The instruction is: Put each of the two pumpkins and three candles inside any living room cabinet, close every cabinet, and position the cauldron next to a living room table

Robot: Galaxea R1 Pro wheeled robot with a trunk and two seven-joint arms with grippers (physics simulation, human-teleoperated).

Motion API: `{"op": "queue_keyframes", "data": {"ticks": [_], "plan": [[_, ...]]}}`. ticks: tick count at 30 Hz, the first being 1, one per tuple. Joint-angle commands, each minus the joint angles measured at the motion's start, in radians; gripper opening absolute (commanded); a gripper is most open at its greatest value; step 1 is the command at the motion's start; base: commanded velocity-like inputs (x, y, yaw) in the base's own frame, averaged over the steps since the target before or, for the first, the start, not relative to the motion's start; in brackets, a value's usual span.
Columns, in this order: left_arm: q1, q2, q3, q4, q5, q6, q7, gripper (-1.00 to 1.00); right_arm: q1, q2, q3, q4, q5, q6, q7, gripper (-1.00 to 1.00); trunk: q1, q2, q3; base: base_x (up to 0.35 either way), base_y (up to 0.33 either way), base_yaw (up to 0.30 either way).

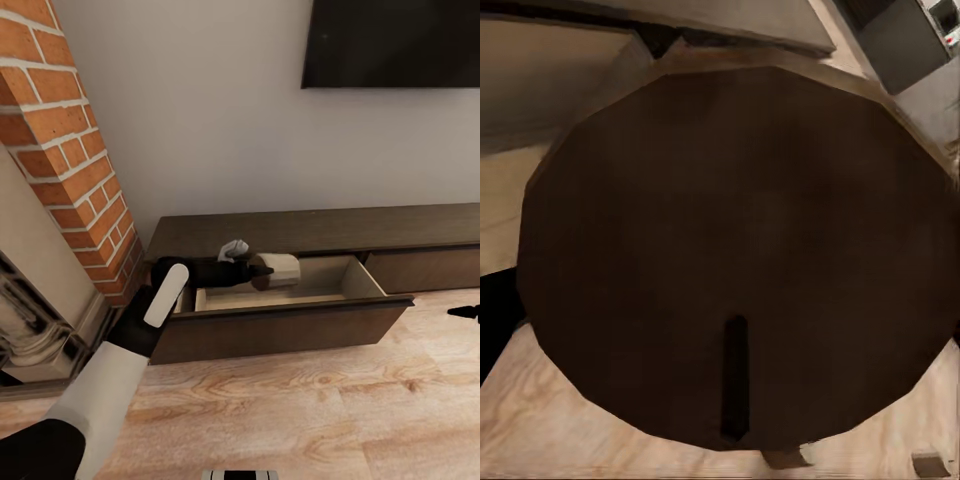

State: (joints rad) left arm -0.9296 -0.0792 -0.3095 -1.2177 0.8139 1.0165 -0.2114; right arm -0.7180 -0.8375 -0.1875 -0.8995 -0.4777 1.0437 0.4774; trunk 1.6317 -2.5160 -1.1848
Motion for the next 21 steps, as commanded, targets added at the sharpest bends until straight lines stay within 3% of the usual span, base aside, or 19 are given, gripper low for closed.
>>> {"op": "queue_keyframes", "data": {"ticks": [1, 6, 7, 10, 15, 21], "plan": [[-0.002, -0.011, 0.001, 0.023, 0.001, 0.004, 0.013, -1.0, -0.021, -0.016, 0.024, -0.003, 0.011, 0.004, 0.01, 1.0, 0.0, 0.0, -0.001, 0.0, 0.0, 0.0], [-0.007, -0.043, 0.001, 0.069, 0.001, 0.005, 0.108, -1.0, -0.107, -0.038, 0.116, -0.01, 0.017, 0.004, 0.009, 1.0, 0.0, 0.0, -0.001, 0.0, 0.0, 0.0], [-0.008, -0.05, 0.001, 0.082, 0.002, 0.005, 0.139, -1.0, -0.136, -0.041, 0.151, -0.011, 0.026, 0.004, 0.008, 1.0, 0.0, 0.0, -0.001, 0.0, 0.0, 0.0], [-0.009, -0.058, 0.001, 0.108, 0.003, 0.005, 0.179, -1.0, -0.181, -0.045, 0.207, -0.013, 0.059, 0.004, 0.008, 1.0, 0.0, 0.0, -0.001, 0.0, 0.0, 0.0], [-0.01, -0.064, 0.001, 0.144, 0.004, 0.005, 0.202, -1.0, -0.211, -0.045, 0.243, -0.043, 0.128, 0.004, 0.007, 1.0, 0.0, 0.0, -0.001, 0.0, 0.0, 0.0], [-0.012, -0.065, 0.001, 0.212, 0.003, 0.005, 0.217, -1.0, -0.218, -0.045, 0.252, -0.102, 0.173, 0.004, 0.007, 1.0, 0.0, 0.0, -0.001, 0.0, 0.0, 0.0]]}}
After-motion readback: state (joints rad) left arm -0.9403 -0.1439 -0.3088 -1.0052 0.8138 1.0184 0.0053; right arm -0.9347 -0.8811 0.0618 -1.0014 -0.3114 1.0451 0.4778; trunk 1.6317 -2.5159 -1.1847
